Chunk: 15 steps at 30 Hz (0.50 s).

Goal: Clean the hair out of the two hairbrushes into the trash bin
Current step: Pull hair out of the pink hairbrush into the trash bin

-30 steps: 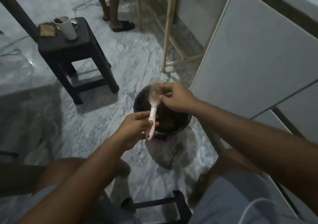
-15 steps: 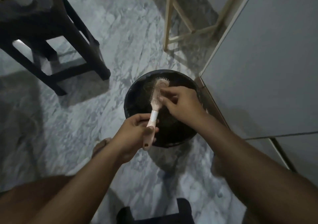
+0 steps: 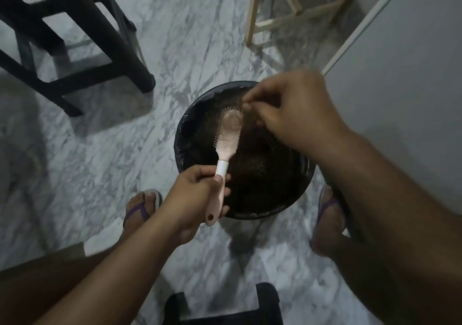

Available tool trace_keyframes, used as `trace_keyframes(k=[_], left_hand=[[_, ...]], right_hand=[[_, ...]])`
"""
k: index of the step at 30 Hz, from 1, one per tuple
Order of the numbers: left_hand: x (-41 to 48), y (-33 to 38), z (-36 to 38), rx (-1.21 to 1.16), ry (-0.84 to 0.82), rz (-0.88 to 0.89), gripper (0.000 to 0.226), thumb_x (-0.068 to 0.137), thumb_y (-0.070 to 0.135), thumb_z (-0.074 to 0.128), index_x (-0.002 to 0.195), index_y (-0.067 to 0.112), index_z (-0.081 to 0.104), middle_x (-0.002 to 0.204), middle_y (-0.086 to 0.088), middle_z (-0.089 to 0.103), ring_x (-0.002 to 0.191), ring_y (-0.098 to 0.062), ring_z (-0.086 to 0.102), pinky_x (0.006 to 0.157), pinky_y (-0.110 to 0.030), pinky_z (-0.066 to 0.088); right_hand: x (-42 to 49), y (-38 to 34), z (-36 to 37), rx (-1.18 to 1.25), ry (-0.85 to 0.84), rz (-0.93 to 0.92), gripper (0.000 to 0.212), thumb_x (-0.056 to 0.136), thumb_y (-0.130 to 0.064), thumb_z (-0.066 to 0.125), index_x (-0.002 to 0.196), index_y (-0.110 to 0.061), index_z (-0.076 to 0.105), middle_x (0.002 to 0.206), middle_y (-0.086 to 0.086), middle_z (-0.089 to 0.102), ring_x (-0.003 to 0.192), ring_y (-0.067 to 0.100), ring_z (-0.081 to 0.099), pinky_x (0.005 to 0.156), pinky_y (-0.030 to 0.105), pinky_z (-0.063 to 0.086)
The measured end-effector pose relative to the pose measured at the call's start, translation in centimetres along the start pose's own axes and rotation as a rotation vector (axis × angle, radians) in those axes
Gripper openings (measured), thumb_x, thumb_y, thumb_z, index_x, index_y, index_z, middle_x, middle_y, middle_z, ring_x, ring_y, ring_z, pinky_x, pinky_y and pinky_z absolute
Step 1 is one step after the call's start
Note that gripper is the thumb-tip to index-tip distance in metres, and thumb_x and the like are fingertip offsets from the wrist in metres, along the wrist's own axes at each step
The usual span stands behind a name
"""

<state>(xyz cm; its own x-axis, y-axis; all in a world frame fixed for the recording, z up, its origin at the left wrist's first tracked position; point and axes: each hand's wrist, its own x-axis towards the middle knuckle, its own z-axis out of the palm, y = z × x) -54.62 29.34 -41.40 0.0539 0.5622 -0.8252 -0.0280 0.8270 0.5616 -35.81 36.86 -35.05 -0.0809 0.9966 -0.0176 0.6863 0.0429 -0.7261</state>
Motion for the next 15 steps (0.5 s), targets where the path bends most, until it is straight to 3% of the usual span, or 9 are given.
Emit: trace_keyframes(k=[5,8,10,12,14,15], left_hand=[[-0.4,-0.5,-0.5,-0.014,0.068,0.022,0.017,0.101,0.008,0.054,0.115,0.012,0.061,0.115,-0.004,0.071,0.096,-0.022,0.068,0.070,-0.041,0.058],[-0.6,-0.5,-0.9,-0.042,0.102,0.039,0.013,0.101,0.008,0.053,0.109,0.013,0.062,0.117,-0.005,0.070,0.094,-0.021,0.067,0.069,-0.042,0.057],[-0.8,-0.5,-1.0,-0.048,0.110,0.050,0.012,0.101,0.008,0.052,0.106,0.014,0.062,0.118,-0.006,0.070,0.094,-0.021,0.067,0.070,-0.041,0.057],[-0.9,-0.4,-1.0,-0.040,0.107,0.067,0.013,0.101,0.008,0.052,0.106,0.015,0.062,0.118,-0.005,0.070,0.096,-0.021,0.067,0.070,-0.041,0.057],[-1.1,-0.4,-1.0,-0.023,0.101,0.081,0.014,0.101,0.009,0.053,0.110,0.014,0.062,0.118,-0.004,0.070,0.096,-0.021,0.067,0.071,-0.041,0.057],[-1.2,-0.4,-0.9,-0.014,0.097,0.086,0.014,0.101,0.010,0.053,0.112,0.014,0.061,0.118,-0.004,0.070,0.096,-0.021,0.067,0.071,-0.041,0.057]], right_hand=[[-0.9,-0.9,-1.9,0.166,0.401,-0.322,0.010,0.092,-0.014,0.072,0.100,-0.009,0.077,0.093,-0.003,0.074,0.082,0.002,0.072,0.070,0.023,0.060],[-1.7,0.0,-1.9,0.174,0.473,-0.357,0.013,0.095,-0.017,0.069,0.098,-0.006,0.075,0.091,0.001,0.073,0.081,0.009,0.071,0.069,0.024,0.059],[-2.0,1.0,-1.2,-0.034,0.262,-0.225,0.013,0.093,-0.018,0.067,0.098,-0.010,0.076,0.092,-0.001,0.073,0.083,0.012,0.070,0.077,0.029,0.059],[-2.4,2.4,0.2,-0.383,-0.260,0.087,0.024,0.092,-0.020,0.065,0.115,-0.012,0.071,0.118,0.010,0.070,0.102,0.024,0.068,0.093,0.038,0.056],[-3.0,3.4,1.2,-0.642,-0.691,0.339,0.053,0.094,-0.025,0.065,0.143,-0.014,0.047,0.159,0.023,0.027,0.132,0.039,0.048,0.107,0.046,0.047],[-3.2,3.6,1.5,-0.650,-0.752,0.377,0.069,0.095,-0.026,0.066,0.153,-0.016,0.030,0.164,0.022,0.003,0.142,0.043,0.034,0.113,0.048,0.041]])
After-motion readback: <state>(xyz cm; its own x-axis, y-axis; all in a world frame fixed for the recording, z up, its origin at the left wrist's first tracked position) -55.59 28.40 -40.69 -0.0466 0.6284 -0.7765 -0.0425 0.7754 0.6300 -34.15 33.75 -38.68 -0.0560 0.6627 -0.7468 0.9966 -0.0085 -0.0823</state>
